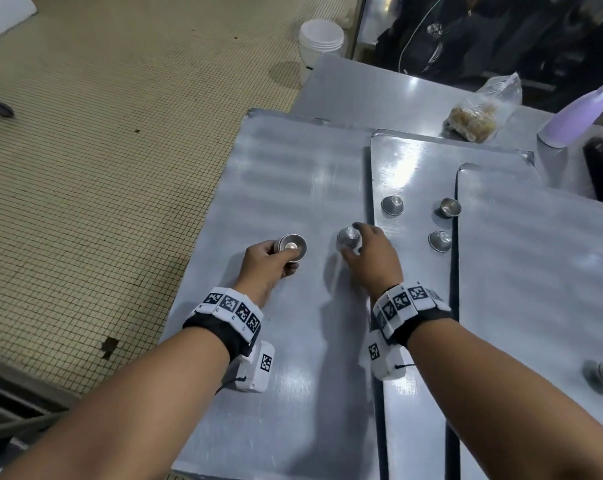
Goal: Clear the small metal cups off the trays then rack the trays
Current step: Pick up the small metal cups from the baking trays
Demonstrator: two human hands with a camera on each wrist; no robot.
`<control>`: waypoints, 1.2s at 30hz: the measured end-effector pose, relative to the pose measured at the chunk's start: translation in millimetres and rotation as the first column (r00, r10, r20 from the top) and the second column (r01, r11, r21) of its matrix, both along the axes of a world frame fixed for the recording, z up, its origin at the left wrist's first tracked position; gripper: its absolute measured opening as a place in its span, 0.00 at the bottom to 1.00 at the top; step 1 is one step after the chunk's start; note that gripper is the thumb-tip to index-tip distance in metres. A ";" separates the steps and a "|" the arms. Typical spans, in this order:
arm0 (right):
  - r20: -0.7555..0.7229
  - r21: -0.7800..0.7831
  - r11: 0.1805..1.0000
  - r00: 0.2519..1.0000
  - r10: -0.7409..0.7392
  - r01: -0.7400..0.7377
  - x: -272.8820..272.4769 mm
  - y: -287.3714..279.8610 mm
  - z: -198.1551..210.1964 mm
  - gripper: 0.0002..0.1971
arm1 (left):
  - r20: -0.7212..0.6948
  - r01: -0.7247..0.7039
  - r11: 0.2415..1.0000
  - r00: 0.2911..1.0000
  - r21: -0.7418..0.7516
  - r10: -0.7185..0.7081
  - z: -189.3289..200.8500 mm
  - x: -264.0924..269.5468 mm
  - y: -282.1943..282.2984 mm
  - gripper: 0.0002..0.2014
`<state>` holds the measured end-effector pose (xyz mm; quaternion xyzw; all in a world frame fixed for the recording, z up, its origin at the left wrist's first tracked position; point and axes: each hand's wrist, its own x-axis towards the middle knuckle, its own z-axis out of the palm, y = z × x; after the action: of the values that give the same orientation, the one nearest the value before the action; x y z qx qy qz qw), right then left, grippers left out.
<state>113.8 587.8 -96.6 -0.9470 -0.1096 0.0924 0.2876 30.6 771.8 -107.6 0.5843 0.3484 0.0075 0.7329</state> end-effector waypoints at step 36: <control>-0.120 -0.085 0.996 0.992 -0.030 0.020 -76.8 -2.6 0.1 0.26 | 0.010 0.113 0.984 0.993 0.140 -0.116 -1.9 -62.7 -13.1 0.07</control>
<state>37.0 585.2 -96.5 -0.9521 -0.0762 0.1507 0.2549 -32.1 758.6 -109.5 0.6529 0.3063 -0.0051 0.6927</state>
